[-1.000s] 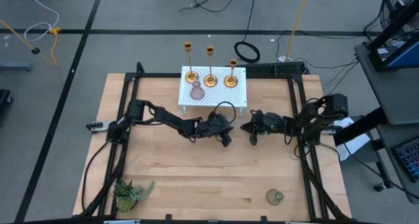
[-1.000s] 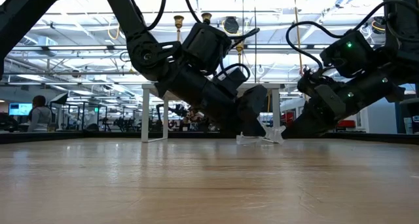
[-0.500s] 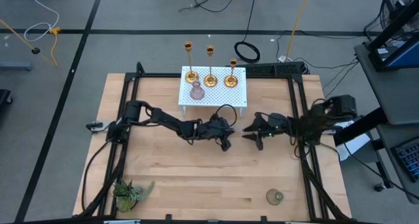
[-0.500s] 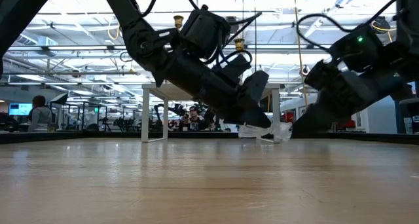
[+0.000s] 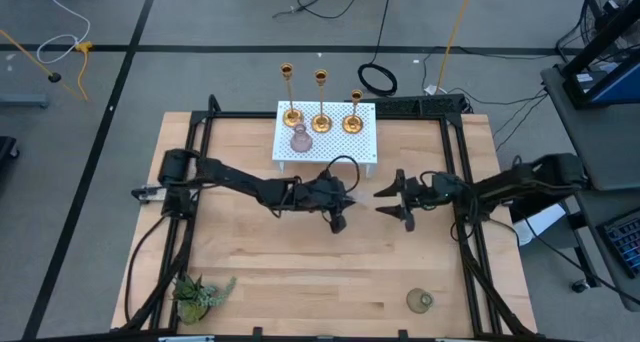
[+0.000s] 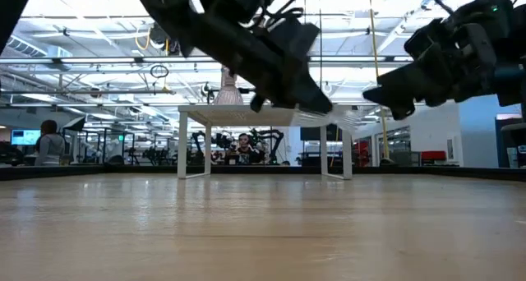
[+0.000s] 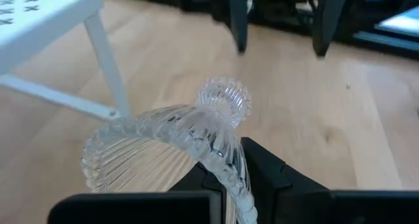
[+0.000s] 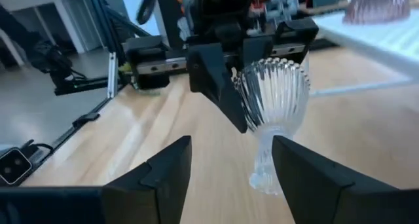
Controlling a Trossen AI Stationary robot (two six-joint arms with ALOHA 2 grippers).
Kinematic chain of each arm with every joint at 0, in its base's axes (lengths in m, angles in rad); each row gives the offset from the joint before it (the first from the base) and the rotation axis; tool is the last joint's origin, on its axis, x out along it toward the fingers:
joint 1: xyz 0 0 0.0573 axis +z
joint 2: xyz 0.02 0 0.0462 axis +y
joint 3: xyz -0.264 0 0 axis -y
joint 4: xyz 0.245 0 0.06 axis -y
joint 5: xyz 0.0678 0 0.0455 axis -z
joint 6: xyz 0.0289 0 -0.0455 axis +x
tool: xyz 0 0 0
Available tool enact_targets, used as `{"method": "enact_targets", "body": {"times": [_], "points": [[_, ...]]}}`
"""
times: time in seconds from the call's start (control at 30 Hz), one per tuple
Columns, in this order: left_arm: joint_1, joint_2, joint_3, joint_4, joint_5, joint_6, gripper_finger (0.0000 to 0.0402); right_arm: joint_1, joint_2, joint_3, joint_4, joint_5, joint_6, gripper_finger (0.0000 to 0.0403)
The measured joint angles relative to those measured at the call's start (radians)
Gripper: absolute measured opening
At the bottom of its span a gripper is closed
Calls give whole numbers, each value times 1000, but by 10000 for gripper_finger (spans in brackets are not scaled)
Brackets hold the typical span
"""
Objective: Pick & Place candle stick holders
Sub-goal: Put the bottom right green glass candle holder aligned with the golden candle holder on the shelf
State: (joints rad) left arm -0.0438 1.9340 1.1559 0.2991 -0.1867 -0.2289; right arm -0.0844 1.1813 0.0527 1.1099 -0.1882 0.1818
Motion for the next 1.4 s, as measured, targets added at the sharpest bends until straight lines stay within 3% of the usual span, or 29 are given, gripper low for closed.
{"method": "enact_targets", "body": {"times": [0.53, 0.67, 0.77, 0.93, 1.13, 1.27, 1.4], "points": [[-102, -430, -1, -211, 3, 229, 27, 59, -109, 25, 130, 99, -171, 208], [-106, -480, -1, -225, 4, 270, 27, 101, -84, 84, 116, 188, -307, 208], [-106, -495, -6, -229, 3, 289, 27, 125, -48, 135, 107, 192, -366, 208], [-83, -563, -107, -207, -3, 259, 27, 139, 11, 187, 105, 190, -383, 208], [-73, -838, -273, -192, -34, 260, 27, 139, 40, 191, 105, 192, -381, 208], [-87, -979, -505, 4, -20, 280, 27, 139, 62, 203, 121, 246, -388, 208], [-89, -965, -762, 485, 71, 263, 27, 139, 128, 267, 116, 267, -389, 208]]}}
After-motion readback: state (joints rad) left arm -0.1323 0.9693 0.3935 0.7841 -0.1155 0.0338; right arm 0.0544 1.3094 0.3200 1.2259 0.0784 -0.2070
